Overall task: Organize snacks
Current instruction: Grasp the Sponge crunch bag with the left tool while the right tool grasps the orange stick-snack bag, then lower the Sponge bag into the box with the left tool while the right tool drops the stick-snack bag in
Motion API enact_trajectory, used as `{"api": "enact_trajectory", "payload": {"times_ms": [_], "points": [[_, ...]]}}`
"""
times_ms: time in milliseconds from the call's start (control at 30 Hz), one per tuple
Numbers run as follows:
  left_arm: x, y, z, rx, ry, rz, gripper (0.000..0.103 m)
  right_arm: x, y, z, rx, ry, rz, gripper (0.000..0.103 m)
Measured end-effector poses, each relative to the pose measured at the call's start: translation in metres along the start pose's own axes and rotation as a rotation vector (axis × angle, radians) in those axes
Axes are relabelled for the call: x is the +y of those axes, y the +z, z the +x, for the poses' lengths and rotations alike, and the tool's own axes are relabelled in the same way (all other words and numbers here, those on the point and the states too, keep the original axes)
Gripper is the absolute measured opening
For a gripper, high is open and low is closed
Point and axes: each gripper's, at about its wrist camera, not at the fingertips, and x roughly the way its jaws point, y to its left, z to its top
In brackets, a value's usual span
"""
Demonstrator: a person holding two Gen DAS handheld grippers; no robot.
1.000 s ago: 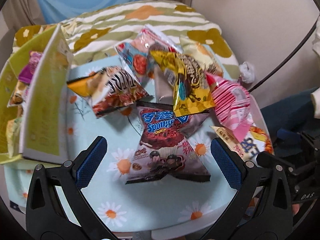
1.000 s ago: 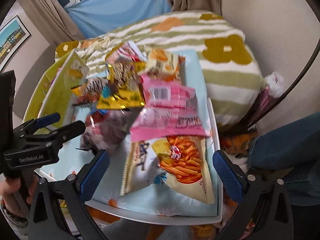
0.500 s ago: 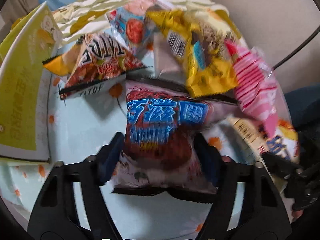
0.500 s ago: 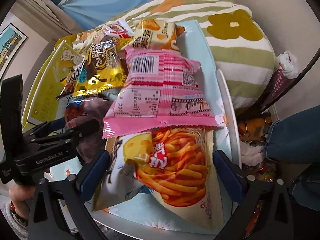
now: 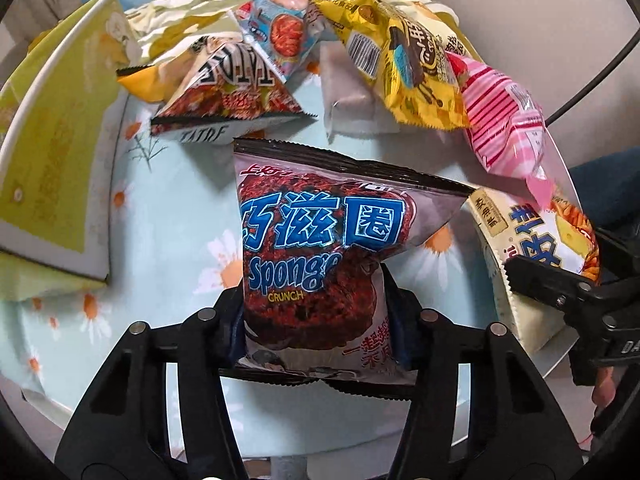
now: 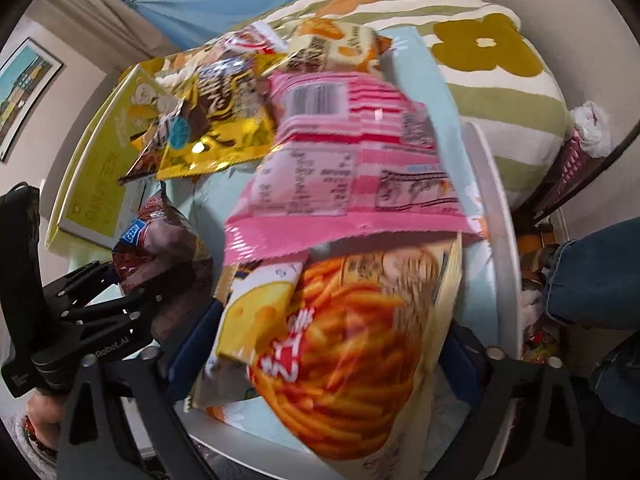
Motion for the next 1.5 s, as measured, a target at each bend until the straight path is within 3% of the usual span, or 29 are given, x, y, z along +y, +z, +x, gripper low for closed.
{"api": "enact_trajectory", "payload": {"times_ms": [67, 200, 533, 900, 1133, 1500], "points": [[0.002, -0.004, -0.002, -0.001, 0.001, -0.002, 0.051, 0.004, -0.003, 0.001, 0.008, 0.004, -0.013, 0.078], [0.005, -0.011, -0.008, -0.009, 0.002, -0.004, 0.051, 0.007, -0.010, -0.001, -0.002, 0.021, -0.006, 0.072], [0.010, -0.013, -0.041, -0.064, 0.011, -0.018, 0.051, 0.022, -0.015, -0.023, -0.034, 0.027, -0.030, 0.071], [0.040, -0.014, -0.113, -0.187, 0.032, -0.070, 0.051, 0.071, -0.002, -0.064, -0.112, 0.045, -0.129, 0.071], [0.083, 0.000, -0.154, -0.282, 0.052, -0.111, 0.051, 0.120, 0.024, -0.081, -0.188, 0.059, -0.191, 0.071], [0.199, 0.035, -0.191, -0.365, 0.111, -0.184, 0.051, 0.225, 0.090, -0.071, -0.271, 0.088, -0.286, 0.071]]}}
